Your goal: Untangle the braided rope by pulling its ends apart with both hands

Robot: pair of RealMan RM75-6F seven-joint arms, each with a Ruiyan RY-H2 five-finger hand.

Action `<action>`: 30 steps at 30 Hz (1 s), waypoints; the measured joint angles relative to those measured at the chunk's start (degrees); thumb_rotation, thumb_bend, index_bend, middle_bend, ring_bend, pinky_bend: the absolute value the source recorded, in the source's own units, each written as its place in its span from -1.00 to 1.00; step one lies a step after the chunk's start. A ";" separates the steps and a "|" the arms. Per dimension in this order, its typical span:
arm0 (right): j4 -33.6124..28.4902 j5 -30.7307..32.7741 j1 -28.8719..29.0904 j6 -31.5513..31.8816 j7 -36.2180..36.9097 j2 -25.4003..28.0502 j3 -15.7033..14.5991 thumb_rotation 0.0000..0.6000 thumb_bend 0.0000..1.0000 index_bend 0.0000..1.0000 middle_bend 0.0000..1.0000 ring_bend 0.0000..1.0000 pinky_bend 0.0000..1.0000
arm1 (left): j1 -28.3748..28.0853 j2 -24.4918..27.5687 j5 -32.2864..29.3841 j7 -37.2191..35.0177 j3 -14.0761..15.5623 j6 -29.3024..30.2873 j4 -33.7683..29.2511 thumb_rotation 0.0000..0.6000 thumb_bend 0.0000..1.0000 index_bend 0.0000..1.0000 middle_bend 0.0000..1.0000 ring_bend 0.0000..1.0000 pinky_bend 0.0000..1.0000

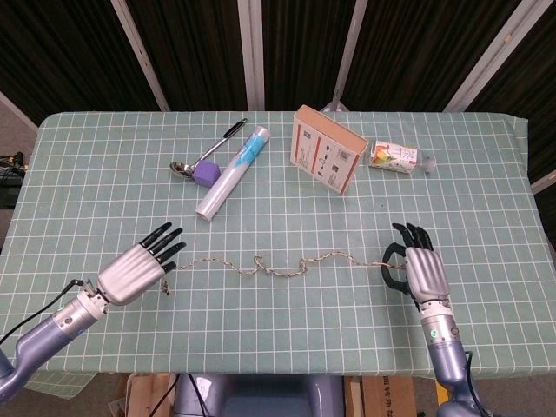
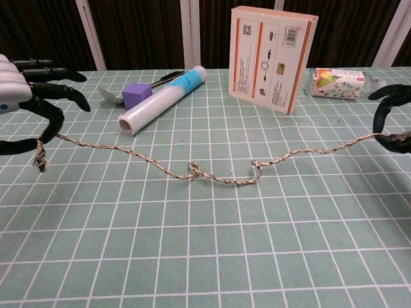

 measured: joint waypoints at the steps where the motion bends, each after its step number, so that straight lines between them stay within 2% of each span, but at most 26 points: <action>1: 0.12 0.14 -0.11 -0.01 0.31 0.41 0.12 1.00 -0.05 0.22 -0.70 -1.00 -1.00 | 0.32 0.43 0.01 -0.34 0.08 0.47 0.20 1.00 0.08 0.19 -0.63 -1.00 -1.00; 13: 3.03 1.99 -1.62 -0.50 4.29 4.13 1.04 1.00 -0.05 0.22 -0.70 -1.00 -1.00 | 3.89 2.94 0.72 -4.52 1.34 4.60 4.73 1.00 0.08 0.19 -0.63 -1.00 -1.00; 30: 7.64 3.84 -2.99 -1.82 7.76 5.38 1.11 1.00 -0.05 0.22 -0.70 -1.00 -1.00 | 6.53 1.55 0.98 -7.09 1.95 5.87 9.77 1.00 0.08 0.19 -0.63 -1.00 -1.00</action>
